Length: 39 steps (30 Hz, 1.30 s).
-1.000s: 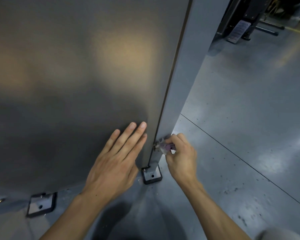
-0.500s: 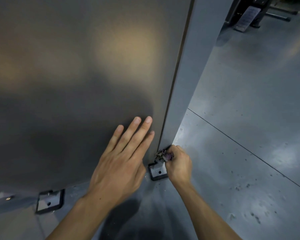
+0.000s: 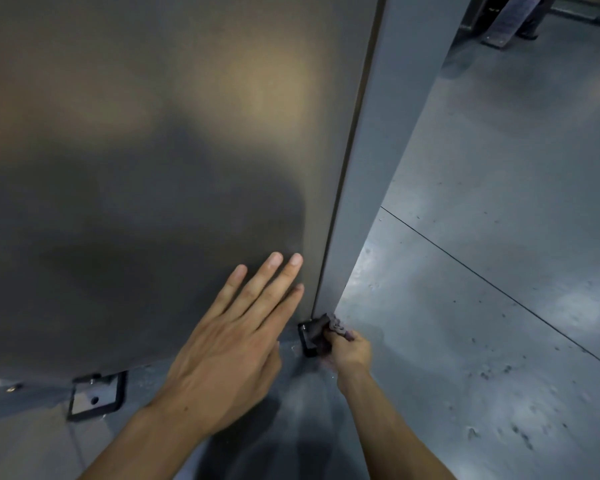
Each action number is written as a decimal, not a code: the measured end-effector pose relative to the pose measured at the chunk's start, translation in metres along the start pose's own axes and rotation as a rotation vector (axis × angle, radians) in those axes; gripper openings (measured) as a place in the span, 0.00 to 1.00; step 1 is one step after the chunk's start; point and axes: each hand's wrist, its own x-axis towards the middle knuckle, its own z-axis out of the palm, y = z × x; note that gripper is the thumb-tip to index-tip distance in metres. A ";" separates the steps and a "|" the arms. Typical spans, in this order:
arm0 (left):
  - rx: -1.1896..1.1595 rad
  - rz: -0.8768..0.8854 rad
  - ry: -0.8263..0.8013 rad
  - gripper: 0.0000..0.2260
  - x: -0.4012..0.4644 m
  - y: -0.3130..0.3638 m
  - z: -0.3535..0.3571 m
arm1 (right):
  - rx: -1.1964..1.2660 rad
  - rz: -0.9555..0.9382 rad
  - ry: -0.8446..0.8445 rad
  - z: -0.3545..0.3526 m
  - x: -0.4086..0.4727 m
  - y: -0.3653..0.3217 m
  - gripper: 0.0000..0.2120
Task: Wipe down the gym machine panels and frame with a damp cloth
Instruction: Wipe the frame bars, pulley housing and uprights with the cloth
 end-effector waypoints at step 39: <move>-0.140 -0.129 -0.356 0.32 -0.043 -0.014 0.031 | -0.701 -0.393 0.059 0.004 0.046 0.041 0.08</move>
